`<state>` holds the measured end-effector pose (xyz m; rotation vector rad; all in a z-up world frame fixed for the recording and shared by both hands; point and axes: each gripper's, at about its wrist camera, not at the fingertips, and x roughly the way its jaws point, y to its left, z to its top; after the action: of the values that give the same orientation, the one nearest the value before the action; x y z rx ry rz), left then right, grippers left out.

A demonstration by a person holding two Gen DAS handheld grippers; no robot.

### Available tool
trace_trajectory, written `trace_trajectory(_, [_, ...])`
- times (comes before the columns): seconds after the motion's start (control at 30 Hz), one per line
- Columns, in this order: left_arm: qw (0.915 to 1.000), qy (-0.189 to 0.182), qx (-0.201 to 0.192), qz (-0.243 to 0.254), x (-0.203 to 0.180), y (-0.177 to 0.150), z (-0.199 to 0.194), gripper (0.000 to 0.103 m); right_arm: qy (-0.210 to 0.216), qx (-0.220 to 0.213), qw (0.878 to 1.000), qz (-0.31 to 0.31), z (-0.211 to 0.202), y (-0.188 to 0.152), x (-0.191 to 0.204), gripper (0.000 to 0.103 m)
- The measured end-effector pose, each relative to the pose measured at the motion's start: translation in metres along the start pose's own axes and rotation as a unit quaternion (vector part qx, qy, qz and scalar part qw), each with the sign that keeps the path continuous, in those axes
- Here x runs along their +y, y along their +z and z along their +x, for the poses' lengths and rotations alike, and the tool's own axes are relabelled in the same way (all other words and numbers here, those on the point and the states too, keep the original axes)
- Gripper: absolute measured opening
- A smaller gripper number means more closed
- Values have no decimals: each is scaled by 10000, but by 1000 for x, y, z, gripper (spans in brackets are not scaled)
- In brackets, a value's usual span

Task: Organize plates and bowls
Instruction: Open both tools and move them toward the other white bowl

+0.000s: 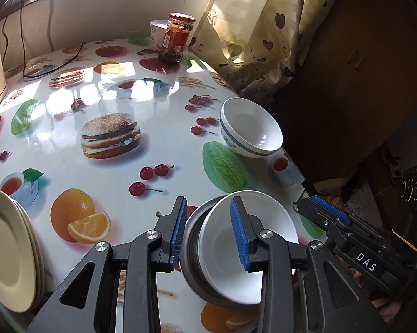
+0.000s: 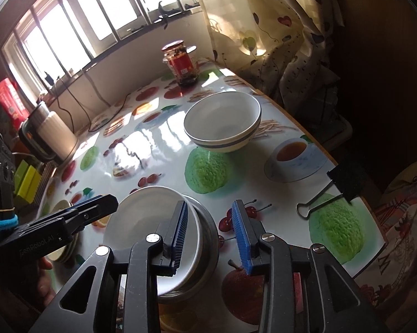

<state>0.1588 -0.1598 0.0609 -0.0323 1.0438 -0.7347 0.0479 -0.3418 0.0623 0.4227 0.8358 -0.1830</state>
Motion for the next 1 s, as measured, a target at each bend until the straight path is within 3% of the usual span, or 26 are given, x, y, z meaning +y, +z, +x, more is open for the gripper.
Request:
trace_trajectory(0.57, [9996,22,-31,286,-18,75,39,34,-232,-247,9993,152,23,66,-35,34])
trace_trajectory(1.0, [9978,132,351,540,-28,105,89,34,-318,-40,9991,291,64,92,-59,35])
